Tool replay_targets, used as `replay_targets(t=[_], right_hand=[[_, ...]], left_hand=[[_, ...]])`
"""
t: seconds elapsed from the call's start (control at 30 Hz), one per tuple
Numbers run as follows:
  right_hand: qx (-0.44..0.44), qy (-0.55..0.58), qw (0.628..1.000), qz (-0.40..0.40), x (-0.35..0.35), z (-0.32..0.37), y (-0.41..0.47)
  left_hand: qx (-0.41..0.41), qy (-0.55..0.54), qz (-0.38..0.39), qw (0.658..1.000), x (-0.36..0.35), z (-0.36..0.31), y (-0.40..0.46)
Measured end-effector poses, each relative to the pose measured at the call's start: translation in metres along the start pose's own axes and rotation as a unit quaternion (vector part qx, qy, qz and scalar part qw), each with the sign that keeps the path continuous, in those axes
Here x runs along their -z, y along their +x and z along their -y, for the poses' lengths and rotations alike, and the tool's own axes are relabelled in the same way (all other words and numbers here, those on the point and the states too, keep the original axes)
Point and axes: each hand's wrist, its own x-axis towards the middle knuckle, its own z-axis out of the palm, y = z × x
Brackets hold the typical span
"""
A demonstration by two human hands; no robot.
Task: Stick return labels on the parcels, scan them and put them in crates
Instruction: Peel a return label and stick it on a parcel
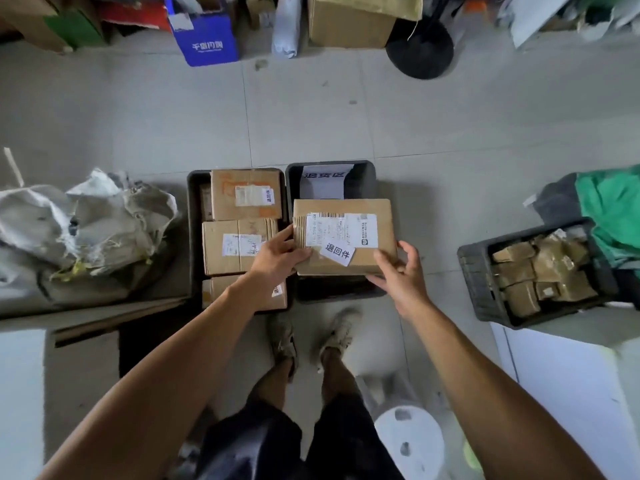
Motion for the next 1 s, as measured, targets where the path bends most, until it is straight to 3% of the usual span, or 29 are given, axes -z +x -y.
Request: replay_targets(t=[0.1, 0.23, 0.43, 0.53, 0.8, 1.0], right_hand=[[-0.008, 0.011, 1.0, -0.009, -0.021, -0.018, 0.094], [0.007, 0.008, 1.0, -0.013, -0.06, -0.067, 0.251], [0.062, -0.03, 0.997, 0.026, -0.123, -0.156, 0.476], [0.078, -0.032, 0.996, 0.041, -0.154, -0.191, 0.546], [0.078, -0.055, 0.995, 0.015, -0.183, -0.232, 0.608], [0.054, -0.267, 0.961, -0.054, -0.178, -0.196, 0.565]], left_hand=[[-0.006, 0.059, 0.005, 0.998, 0.001, 0.006, 0.086], [-0.007, 0.087, -0.048, 0.995, 0.003, 0.045, 0.229], [-0.071, 0.094, -0.166, 0.979, -0.003, 0.145, 0.414], [-0.111, 0.101, -0.178, 0.973, -0.017, 0.187, 0.474], [-0.096, 0.083, -0.167, 0.978, -0.031, 0.228, 0.525], [-0.052, 0.098, -0.153, 0.982, -0.028, 0.209, 0.493]])
